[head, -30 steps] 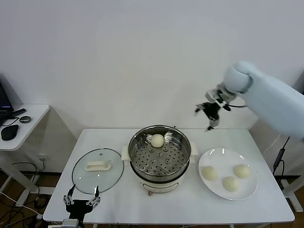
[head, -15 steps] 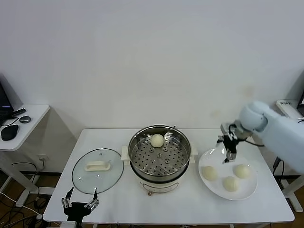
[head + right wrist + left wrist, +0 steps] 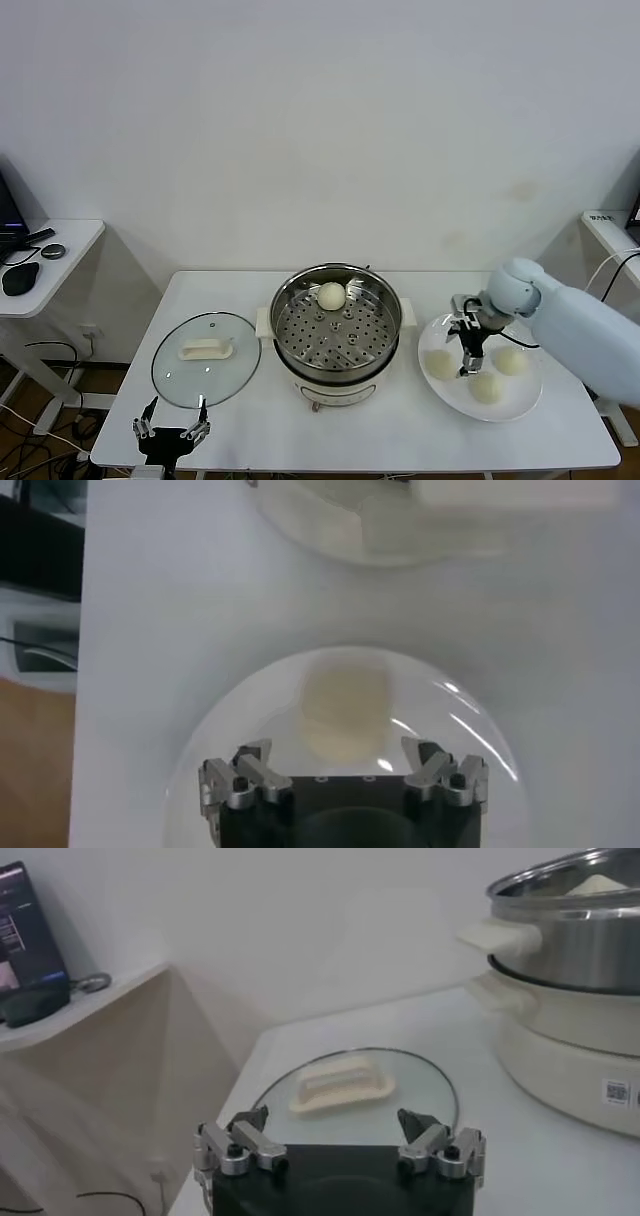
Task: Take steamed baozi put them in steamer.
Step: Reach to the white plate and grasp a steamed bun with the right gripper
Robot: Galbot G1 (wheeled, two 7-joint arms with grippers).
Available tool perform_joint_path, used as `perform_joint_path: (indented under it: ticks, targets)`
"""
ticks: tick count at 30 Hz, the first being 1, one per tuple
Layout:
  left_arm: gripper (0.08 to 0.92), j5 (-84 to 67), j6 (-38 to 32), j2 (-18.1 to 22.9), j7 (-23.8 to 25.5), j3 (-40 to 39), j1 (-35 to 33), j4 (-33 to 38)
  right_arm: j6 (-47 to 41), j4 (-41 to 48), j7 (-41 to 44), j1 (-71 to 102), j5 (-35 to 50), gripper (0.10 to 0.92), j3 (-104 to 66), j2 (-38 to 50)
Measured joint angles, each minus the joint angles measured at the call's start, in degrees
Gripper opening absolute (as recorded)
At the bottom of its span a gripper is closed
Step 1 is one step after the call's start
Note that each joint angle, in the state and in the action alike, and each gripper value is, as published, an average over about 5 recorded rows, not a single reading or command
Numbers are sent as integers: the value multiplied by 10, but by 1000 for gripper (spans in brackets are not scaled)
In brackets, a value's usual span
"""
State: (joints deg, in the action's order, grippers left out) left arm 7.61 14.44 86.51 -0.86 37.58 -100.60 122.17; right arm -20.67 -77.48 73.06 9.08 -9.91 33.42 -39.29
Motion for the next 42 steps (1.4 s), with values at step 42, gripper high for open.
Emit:
perform_joint_path:
  ticks: [42]
  targets:
    - [823,3,0,1,-1,-8,3,-10,-1,37,-34,44,-35,535,-35,-35]
